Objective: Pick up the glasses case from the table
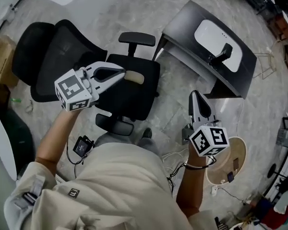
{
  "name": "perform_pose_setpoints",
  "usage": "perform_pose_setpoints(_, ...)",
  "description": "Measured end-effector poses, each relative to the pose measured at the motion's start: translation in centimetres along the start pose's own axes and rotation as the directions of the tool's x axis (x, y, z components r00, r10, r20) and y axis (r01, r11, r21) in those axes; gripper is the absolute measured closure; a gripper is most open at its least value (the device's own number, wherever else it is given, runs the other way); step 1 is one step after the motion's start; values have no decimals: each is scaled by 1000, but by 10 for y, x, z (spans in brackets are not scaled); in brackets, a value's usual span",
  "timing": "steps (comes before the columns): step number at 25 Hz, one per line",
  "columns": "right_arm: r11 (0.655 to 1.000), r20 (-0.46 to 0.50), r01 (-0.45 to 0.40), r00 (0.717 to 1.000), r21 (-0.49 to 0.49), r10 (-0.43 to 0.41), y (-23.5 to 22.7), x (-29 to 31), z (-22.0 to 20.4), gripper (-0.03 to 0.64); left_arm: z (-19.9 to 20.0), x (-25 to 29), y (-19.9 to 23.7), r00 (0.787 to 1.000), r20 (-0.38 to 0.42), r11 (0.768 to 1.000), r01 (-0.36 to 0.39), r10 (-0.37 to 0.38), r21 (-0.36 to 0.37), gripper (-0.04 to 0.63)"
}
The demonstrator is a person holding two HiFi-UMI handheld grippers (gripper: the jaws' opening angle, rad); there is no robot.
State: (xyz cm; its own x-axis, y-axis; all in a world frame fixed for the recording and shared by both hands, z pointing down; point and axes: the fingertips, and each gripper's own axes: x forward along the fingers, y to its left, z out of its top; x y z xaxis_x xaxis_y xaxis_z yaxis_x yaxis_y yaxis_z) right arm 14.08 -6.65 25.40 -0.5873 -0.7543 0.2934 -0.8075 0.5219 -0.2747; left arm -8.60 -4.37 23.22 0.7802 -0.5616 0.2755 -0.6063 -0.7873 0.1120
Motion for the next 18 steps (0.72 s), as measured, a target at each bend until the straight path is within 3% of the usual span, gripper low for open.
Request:
perform_pose_setpoints(9, 984, 9, 172, 985, 56, -172, -11, 6, -19, 589, -34, 35, 53, 988, -51, 989, 146, -146, 5, 581)
perform_pose_setpoints(18, 950, 2, 300, 954, 88, -301, -24, -10, -39, 589, -68, 70, 68, 963, -106, 969, 248, -248, -8, 581)
